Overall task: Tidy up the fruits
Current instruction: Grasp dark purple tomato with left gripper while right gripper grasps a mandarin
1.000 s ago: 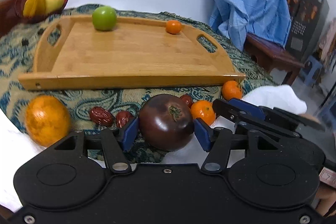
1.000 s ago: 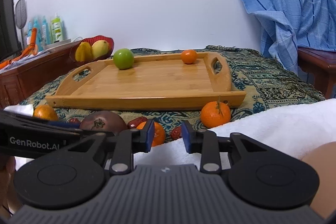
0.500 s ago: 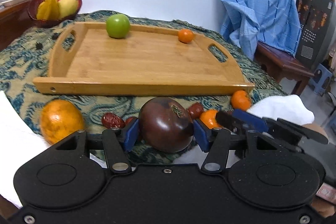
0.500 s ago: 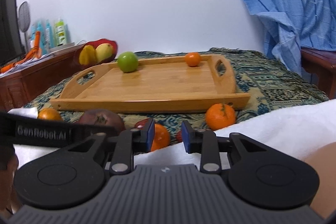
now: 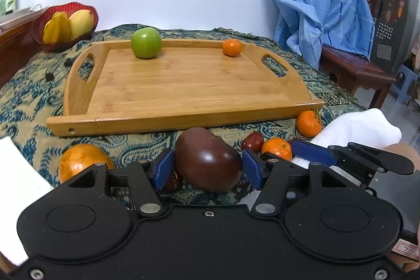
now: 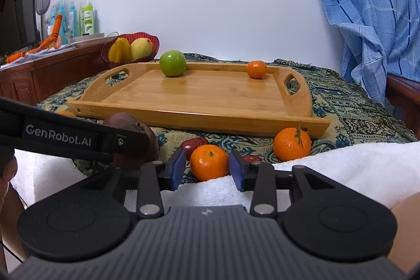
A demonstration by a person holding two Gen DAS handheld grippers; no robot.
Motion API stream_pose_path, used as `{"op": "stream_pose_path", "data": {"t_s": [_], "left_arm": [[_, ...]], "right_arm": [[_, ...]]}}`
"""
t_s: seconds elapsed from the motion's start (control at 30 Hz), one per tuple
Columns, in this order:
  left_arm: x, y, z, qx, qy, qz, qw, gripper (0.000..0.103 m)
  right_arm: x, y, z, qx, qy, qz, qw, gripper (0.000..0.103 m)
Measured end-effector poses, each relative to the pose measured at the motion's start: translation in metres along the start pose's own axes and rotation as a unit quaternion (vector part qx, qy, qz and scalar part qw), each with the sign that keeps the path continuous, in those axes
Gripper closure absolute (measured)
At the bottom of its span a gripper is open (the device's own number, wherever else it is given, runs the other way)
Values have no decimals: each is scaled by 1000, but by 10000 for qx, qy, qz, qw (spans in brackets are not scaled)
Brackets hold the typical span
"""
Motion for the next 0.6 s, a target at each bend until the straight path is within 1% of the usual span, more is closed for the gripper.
{"op": "stream_pose_path", "data": {"t_s": [0.1,0.17,0.3,0.33,0.37,0.4,0.47,0.6], "left_arm": [[1,6,1,-100,-43,98,9999,42],[1,10,2,-122,-58,144,9998,43],[-1,15,-1,-53,240,150,9996,44],[-2,16,-3,-57,319,159,9993,47],[-3,16,-5,-46,376,167,9991,48],[-4,16,-5,13,451,151,9989,51],[-4,14,-7,56,503,107,9987,51],[-3,1,-4,85,472,-13,9988,53]], "right_arm": [[-1,2,2,-15,-108,5,9999,42],[-2,3,4,-42,-181,12,9998,42],[-4,7,7,-39,-257,73,9996,42],[-4,8,8,-47,-299,79,9995,41],[-4,9,9,-57,-338,90,9994,41],[-5,10,10,-64,-369,103,9992,41],[-6,11,12,-74,-410,115,9991,44],[-6,11,11,-79,-410,121,9991,45]]}}
Point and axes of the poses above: each gripper's, at about its wrist camera, not at the fingertips, and y roughly the way its jaws point, z to its left, x to its top, the point moved 9 cm from there along y, roughly the way its jaws point
